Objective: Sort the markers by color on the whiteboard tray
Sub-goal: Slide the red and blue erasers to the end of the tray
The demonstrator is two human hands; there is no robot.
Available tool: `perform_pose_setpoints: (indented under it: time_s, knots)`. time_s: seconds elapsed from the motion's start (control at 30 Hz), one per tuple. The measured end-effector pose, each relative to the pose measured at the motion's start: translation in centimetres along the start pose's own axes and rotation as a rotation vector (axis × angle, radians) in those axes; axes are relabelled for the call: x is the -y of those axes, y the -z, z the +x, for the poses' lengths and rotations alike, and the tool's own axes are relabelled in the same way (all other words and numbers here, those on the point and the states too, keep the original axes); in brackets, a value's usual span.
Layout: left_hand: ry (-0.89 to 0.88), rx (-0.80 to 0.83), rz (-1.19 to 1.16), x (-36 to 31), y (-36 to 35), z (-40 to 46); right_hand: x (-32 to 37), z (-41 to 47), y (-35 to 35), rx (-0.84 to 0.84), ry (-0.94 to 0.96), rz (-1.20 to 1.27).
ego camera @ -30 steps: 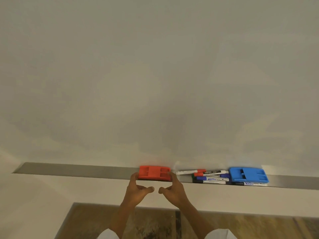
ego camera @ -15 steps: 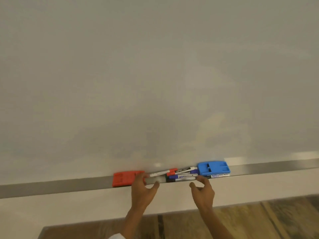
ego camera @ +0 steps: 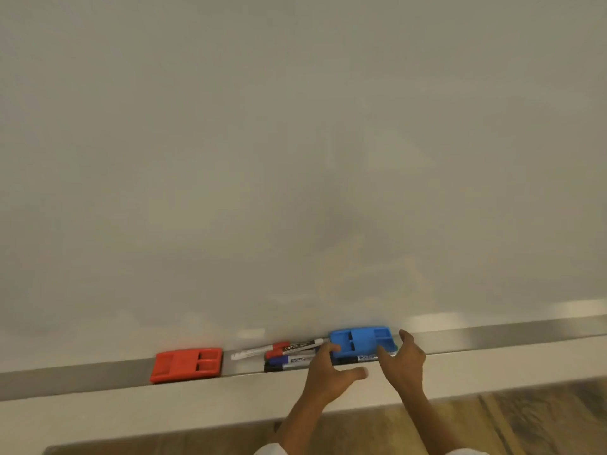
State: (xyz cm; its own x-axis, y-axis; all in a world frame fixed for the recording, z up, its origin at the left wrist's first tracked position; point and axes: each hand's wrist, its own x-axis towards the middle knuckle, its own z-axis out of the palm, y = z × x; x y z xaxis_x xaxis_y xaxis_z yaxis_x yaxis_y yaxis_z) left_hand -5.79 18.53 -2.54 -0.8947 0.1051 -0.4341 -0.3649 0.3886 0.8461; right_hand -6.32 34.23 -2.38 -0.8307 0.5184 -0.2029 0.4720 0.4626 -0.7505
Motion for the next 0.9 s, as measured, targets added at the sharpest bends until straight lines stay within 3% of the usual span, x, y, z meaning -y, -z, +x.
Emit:
perform_pose_setpoints:
  time_s: [0.43,0.7,0.9]
  knots:
    - [0.046,-0.167,-0.072,-0.6,-1.1,-2.0,-0.4,-2.5,0.0,0.063,0.085,0.021]
    - [0.086,-0.439,-0.044,5.4,9.2,-7.1,3.7,-11.5,-7.6,0.362,0.103,0.116]
    - [0.126,-0.632,-0.019,9.8,19.3,-10.0,9.0,-18.8,-15.5,0.504,0.360,0.160]
